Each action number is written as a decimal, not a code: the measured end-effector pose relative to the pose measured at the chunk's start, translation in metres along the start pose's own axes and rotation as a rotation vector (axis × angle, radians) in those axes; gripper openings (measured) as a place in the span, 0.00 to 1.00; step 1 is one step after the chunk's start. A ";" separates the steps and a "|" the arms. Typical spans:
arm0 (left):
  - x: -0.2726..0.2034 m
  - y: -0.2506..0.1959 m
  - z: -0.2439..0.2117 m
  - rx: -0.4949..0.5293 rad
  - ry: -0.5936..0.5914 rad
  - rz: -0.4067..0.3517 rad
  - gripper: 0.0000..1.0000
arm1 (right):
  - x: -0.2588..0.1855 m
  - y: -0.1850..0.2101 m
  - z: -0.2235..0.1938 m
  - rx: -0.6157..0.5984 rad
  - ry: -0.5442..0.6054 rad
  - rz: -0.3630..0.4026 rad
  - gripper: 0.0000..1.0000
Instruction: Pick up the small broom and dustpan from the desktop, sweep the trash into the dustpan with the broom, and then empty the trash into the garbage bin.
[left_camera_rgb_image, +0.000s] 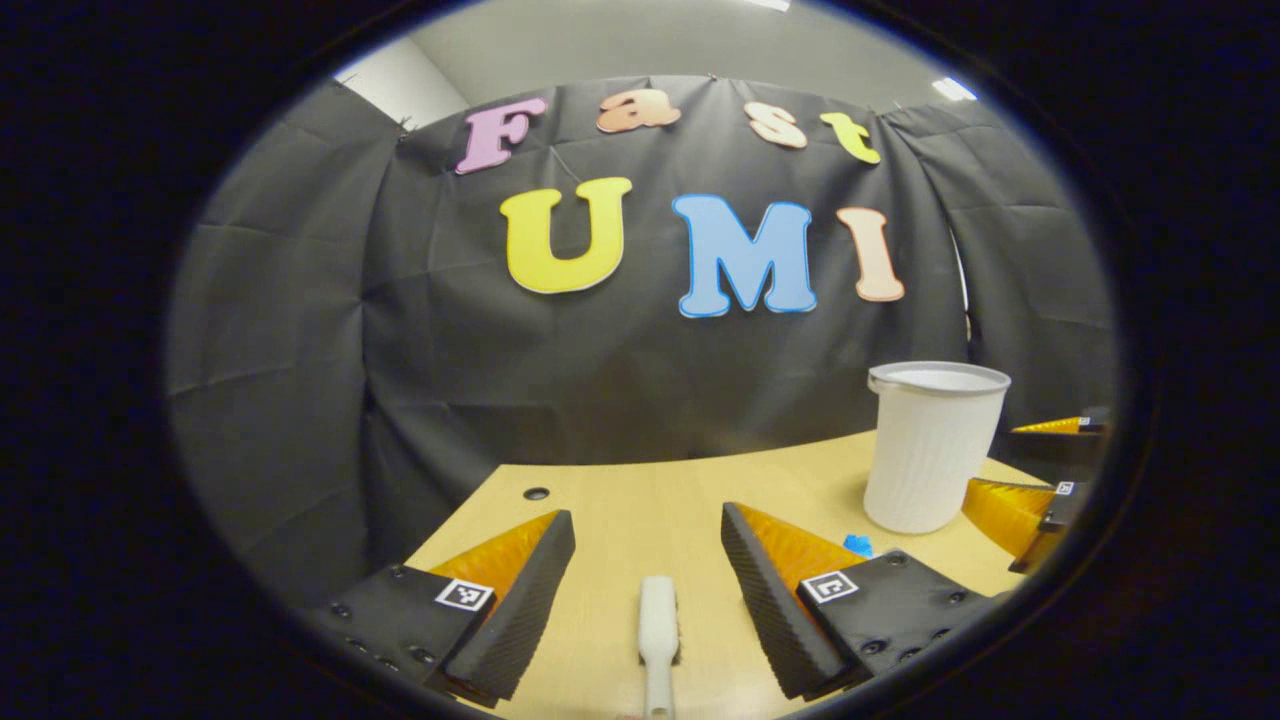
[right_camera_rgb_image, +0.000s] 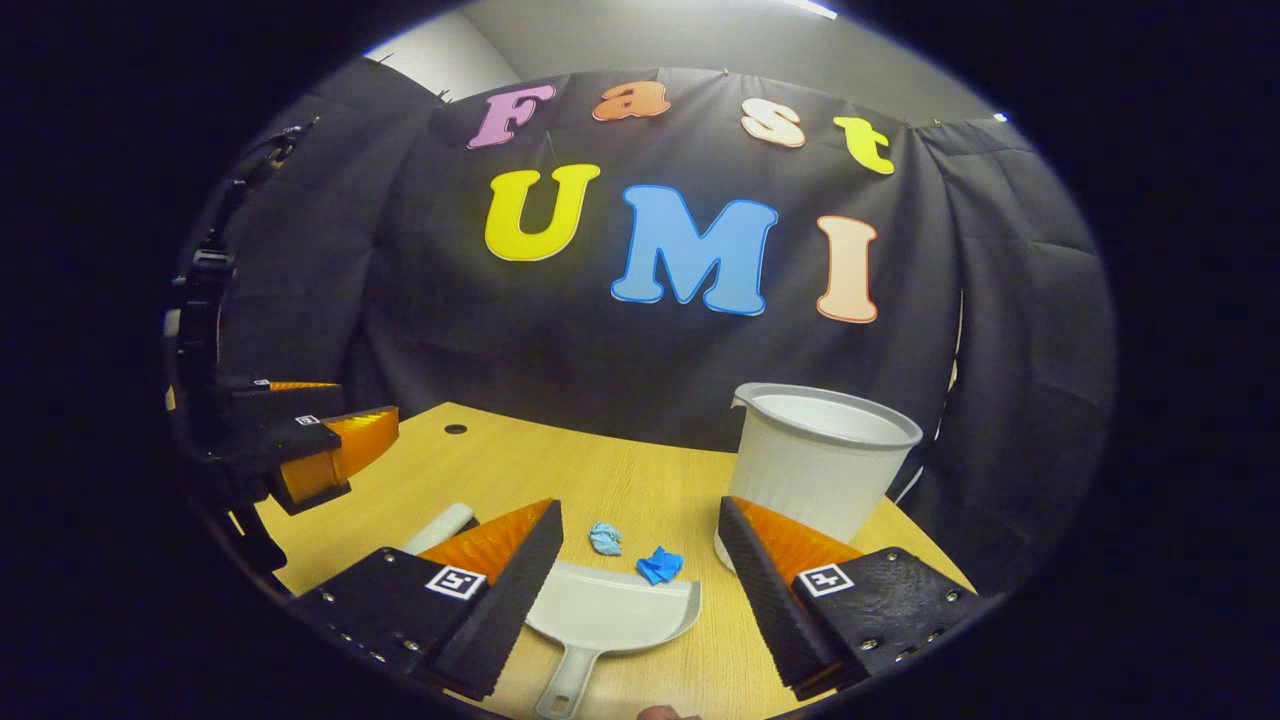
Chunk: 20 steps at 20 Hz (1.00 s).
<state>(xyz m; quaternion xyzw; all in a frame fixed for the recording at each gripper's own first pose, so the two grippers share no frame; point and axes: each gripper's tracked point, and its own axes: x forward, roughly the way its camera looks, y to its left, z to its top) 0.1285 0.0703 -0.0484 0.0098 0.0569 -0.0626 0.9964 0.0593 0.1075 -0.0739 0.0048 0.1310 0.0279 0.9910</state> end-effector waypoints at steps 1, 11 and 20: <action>0.004 0.000 -0.009 0.007 0.026 -0.017 0.96 | 0.001 0.001 -0.006 0.008 0.031 -0.002 0.98; 0.021 0.003 -0.096 0.000 0.325 -0.080 0.96 | 0.005 0.021 -0.065 0.132 0.328 0.017 0.98; 0.008 -0.009 -0.164 -0.066 0.605 -0.074 1.00 | -0.005 0.023 -0.113 0.138 0.574 0.014 0.98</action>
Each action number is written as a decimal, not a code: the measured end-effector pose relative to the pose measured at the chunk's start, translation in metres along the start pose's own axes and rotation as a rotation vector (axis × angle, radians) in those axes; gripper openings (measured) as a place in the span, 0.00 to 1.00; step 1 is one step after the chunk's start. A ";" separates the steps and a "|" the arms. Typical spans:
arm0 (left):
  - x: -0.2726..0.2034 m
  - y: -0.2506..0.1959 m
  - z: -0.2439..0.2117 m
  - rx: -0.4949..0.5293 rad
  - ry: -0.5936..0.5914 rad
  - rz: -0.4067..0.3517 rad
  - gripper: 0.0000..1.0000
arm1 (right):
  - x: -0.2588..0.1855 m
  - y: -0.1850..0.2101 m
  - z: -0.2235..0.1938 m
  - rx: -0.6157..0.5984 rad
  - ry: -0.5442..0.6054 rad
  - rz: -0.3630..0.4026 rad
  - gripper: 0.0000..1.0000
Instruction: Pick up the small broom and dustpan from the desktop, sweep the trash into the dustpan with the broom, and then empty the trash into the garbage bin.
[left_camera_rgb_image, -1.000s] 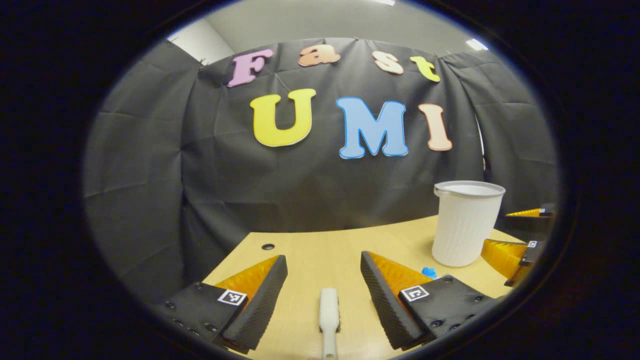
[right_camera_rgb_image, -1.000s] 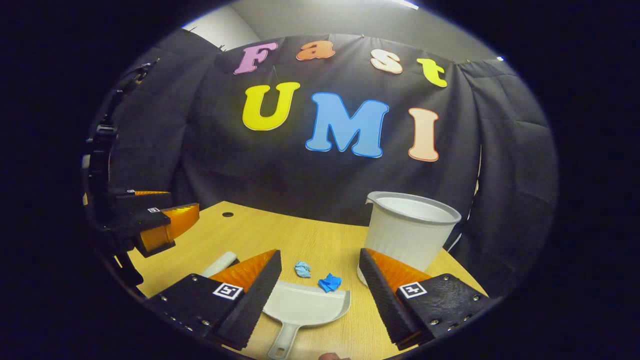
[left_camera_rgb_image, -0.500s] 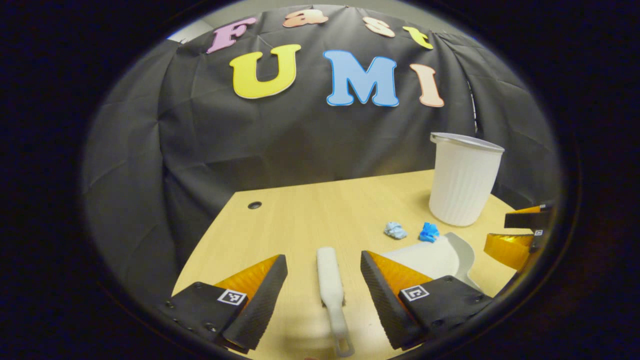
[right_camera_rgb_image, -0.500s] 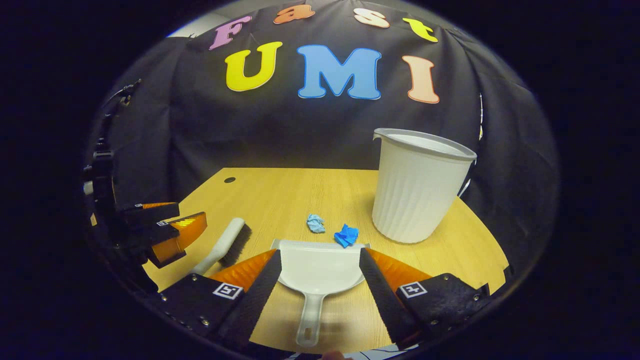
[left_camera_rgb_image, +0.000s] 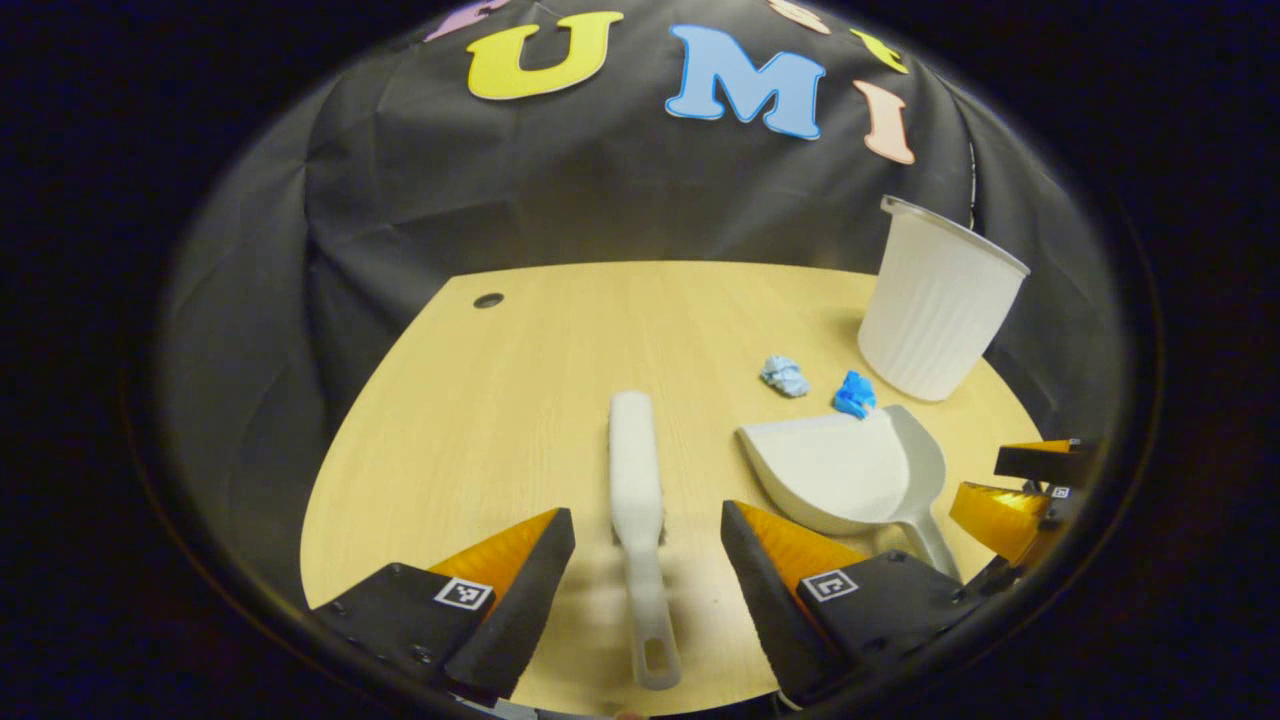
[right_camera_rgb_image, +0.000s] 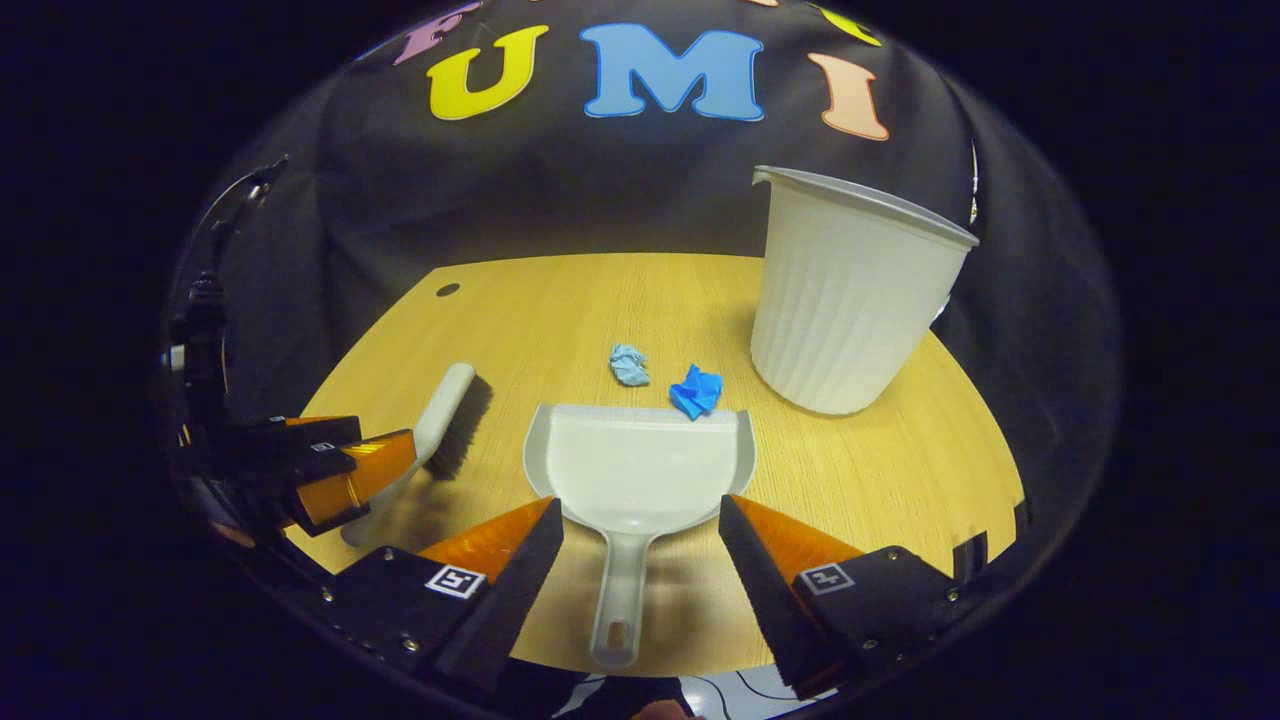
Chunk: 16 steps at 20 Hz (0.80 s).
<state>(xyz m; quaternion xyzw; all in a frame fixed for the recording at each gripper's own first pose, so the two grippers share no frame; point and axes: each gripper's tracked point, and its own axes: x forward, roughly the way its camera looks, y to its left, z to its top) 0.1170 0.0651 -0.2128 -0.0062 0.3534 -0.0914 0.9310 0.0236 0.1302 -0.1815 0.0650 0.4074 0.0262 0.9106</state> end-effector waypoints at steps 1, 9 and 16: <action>0.003 0.001 -0.006 0.009 0.024 0.007 0.96 | 0.001 -0.001 -0.005 -0.004 0.021 -0.004 0.98; 0.025 0.006 -0.045 0.049 0.193 0.008 1.00 | 0.016 0.010 -0.052 0.069 0.233 0.057 0.98; 0.052 0.014 -0.061 0.063 0.295 0.014 0.96 | 0.045 0.020 -0.064 0.083 0.320 0.065 0.98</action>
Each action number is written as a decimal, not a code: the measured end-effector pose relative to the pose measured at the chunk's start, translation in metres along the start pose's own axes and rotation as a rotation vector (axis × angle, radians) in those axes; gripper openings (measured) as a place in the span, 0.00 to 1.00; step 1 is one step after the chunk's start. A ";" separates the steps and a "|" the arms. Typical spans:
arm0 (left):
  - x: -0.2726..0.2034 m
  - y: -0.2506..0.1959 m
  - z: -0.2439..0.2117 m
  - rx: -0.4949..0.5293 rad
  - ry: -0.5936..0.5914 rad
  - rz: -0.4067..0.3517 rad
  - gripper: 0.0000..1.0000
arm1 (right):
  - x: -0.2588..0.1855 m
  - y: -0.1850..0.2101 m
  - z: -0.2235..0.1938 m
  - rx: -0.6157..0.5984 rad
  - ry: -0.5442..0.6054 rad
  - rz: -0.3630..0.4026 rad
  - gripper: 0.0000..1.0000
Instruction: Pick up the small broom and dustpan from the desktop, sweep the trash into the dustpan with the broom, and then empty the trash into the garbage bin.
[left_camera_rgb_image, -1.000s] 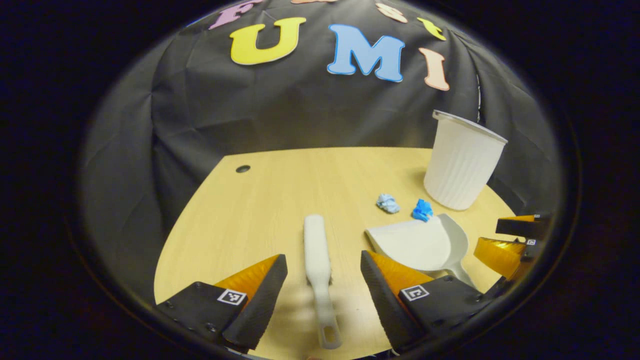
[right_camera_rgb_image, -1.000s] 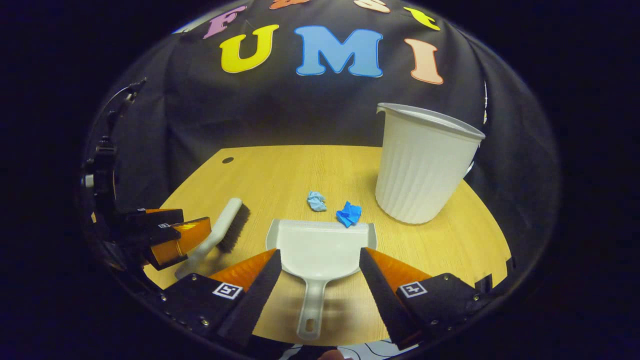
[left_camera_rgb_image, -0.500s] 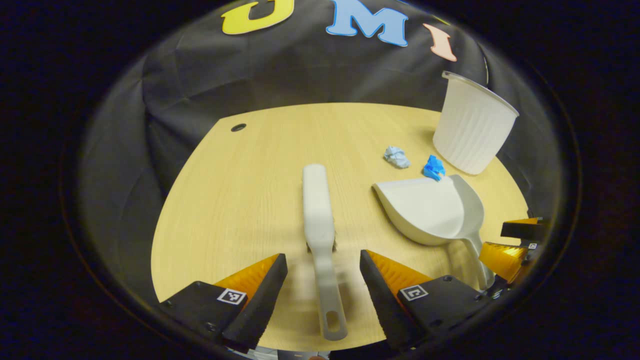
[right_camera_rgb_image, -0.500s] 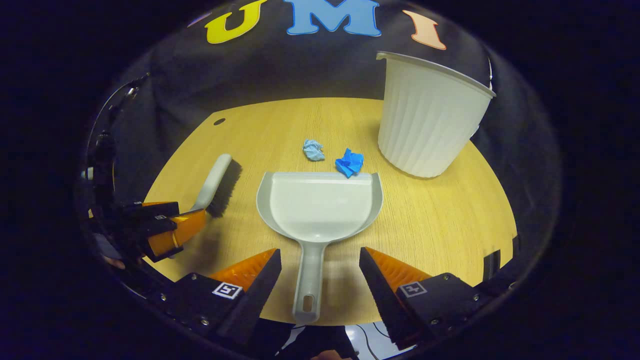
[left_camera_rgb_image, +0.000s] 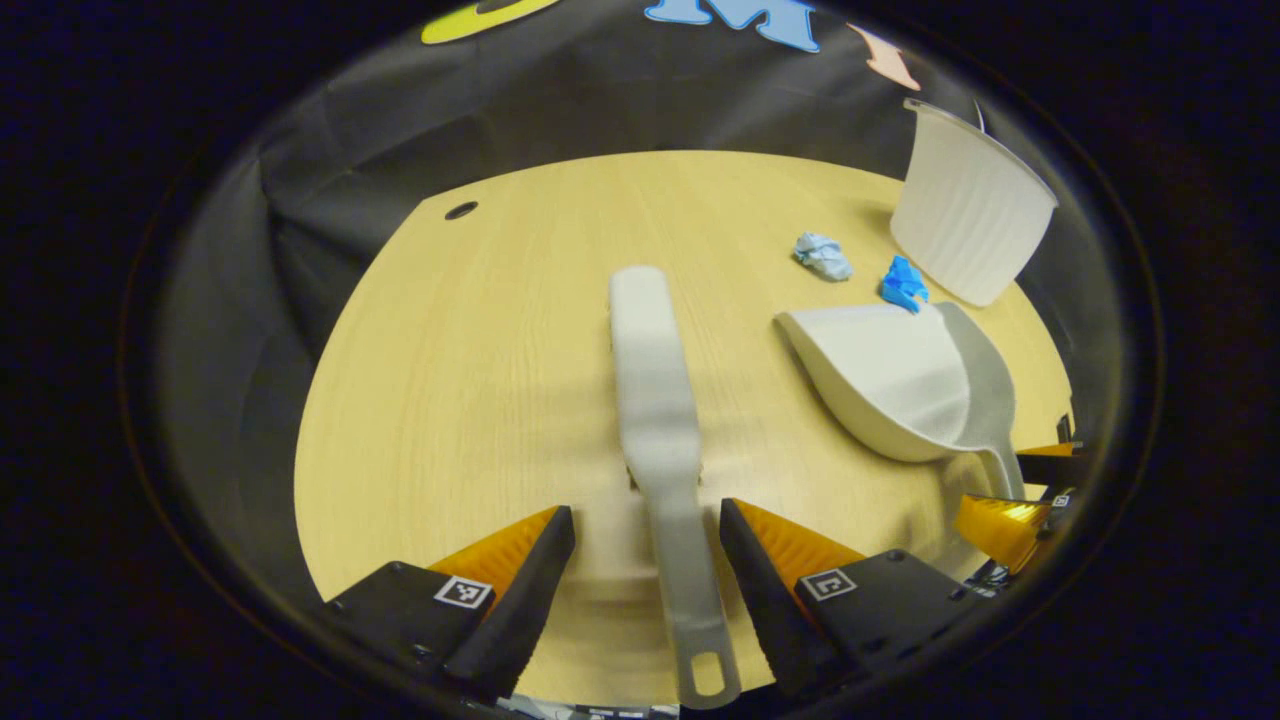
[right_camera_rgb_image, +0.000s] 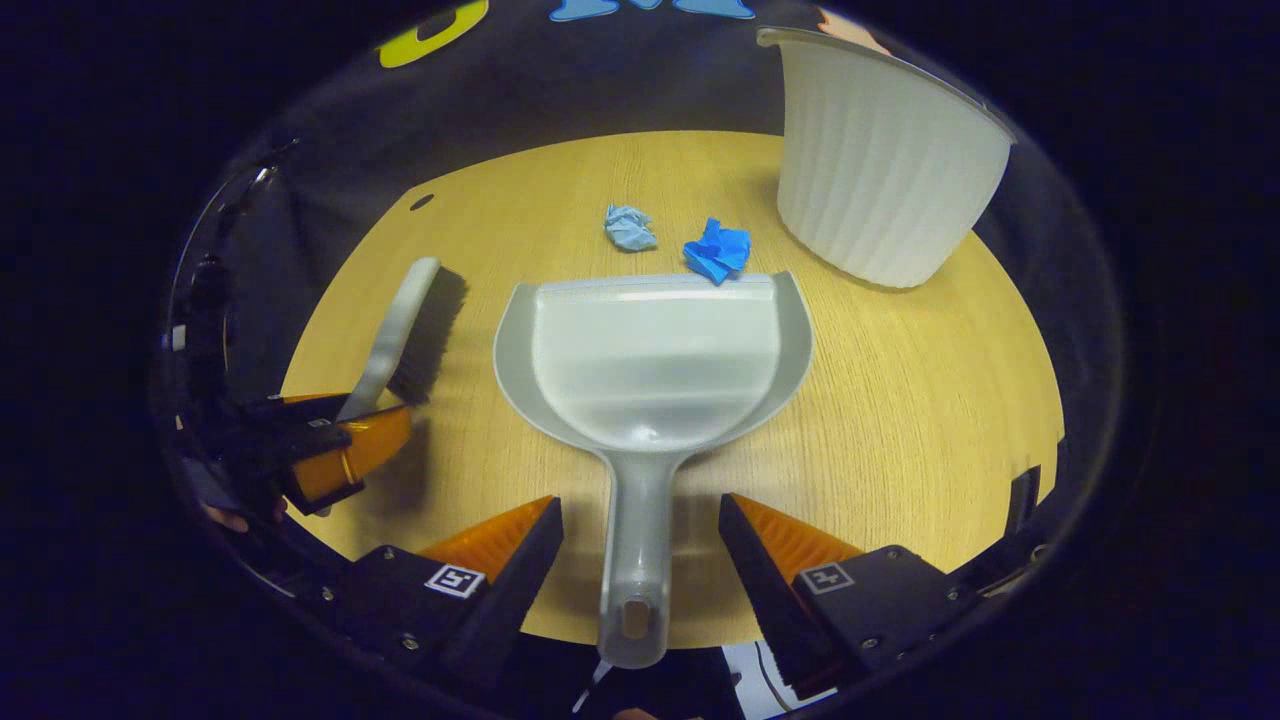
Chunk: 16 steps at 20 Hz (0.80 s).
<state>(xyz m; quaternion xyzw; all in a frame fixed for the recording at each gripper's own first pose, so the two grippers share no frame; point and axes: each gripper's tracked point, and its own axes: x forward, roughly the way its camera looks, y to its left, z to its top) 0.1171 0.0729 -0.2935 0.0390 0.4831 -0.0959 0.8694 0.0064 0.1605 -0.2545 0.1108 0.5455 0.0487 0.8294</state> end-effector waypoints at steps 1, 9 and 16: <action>0.003 0.000 0.000 -0.004 0.008 -0.003 0.92 | 0.005 0.001 0.001 -0.002 0.005 -0.001 0.98; 0.023 -0.003 0.004 -0.004 0.061 -0.009 0.64 | 0.028 -0.003 0.005 -0.010 0.034 -0.039 0.84; 0.025 -0.003 0.015 0.041 0.060 -0.005 0.46 | 0.030 -0.010 0.005 -0.015 0.036 -0.050 0.38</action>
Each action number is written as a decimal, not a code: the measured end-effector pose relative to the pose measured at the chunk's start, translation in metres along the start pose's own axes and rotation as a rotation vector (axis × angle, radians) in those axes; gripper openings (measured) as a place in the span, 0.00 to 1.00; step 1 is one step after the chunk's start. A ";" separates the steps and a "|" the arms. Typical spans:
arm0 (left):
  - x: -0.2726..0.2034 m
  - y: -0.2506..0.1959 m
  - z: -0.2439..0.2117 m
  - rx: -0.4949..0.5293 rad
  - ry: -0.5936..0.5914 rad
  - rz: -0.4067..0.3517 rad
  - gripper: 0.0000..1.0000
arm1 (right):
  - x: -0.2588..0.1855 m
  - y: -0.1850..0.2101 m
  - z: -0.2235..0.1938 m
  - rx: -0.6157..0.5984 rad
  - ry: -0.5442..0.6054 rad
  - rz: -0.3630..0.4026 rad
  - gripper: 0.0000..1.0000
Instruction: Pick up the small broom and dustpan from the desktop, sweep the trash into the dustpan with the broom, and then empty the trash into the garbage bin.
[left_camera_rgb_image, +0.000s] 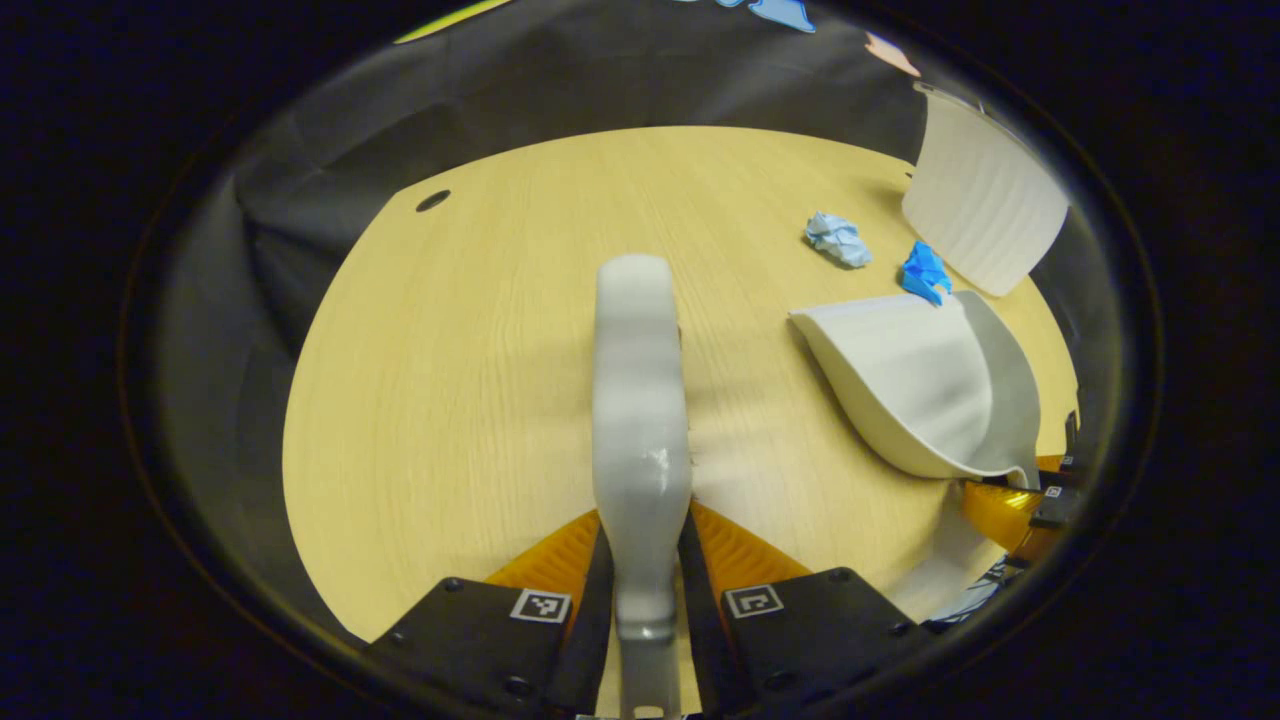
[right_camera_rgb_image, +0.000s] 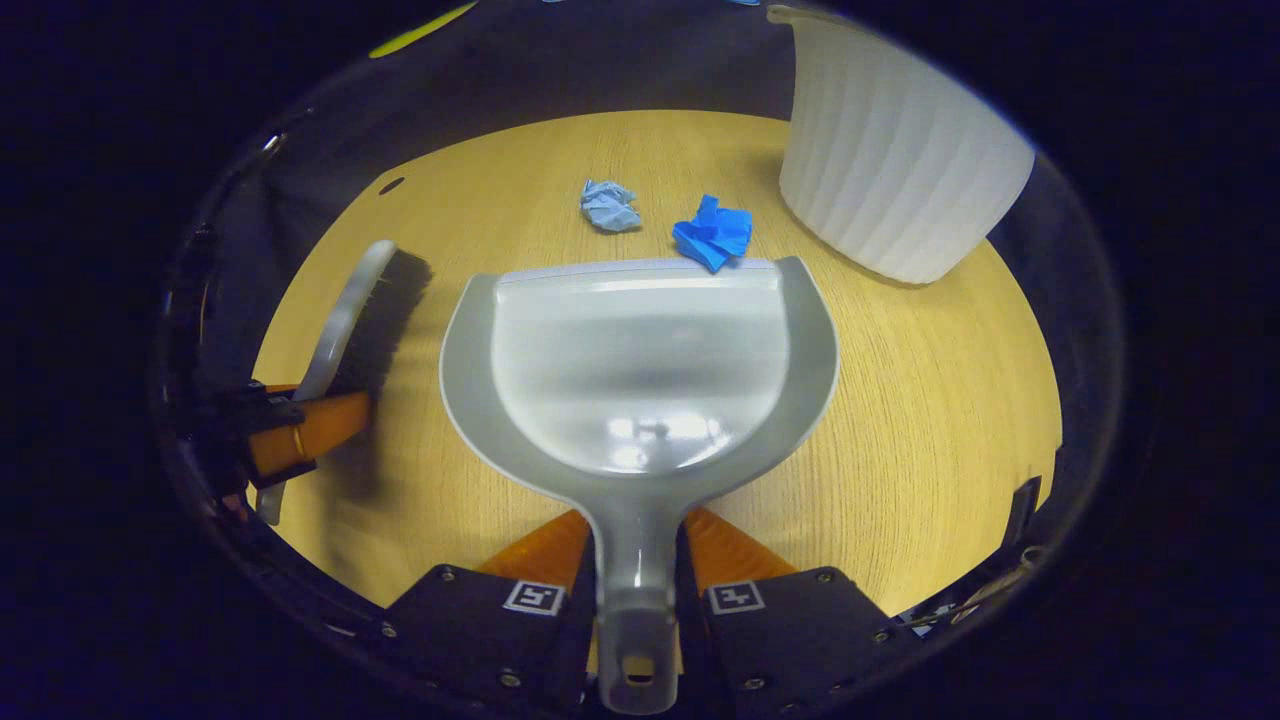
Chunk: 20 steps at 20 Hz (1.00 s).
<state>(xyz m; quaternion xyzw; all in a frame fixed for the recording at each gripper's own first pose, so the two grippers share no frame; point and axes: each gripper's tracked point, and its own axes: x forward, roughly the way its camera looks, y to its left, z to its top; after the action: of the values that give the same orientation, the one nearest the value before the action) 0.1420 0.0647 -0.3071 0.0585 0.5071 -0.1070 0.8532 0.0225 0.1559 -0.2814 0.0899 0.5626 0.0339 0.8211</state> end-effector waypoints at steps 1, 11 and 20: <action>0.001 0.000 0.001 0.004 -0.005 -0.003 0.43 | 0.001 -0.001 -0.003 -0.010 0.005 0.002 0.38; 0.006 -0.002 0.011 -0.011 -0.020 -0.044 0.36 | 0.003 -0.002 0.005 -0.027 -0.070 0.029 0.35; 0.002 -0.006 0.057 0.029 -0.065 -0.083 0.36 | -0.006 -0.014 0.010 -0.023 -0.170 0.061 0.33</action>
<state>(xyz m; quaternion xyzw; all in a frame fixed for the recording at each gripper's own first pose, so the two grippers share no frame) 0.1905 0.0464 -0.2817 0.0465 0.4794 -0.1514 0.8632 0.0290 0.1403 -0.2752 0.1002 0.4873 0.0574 0.8656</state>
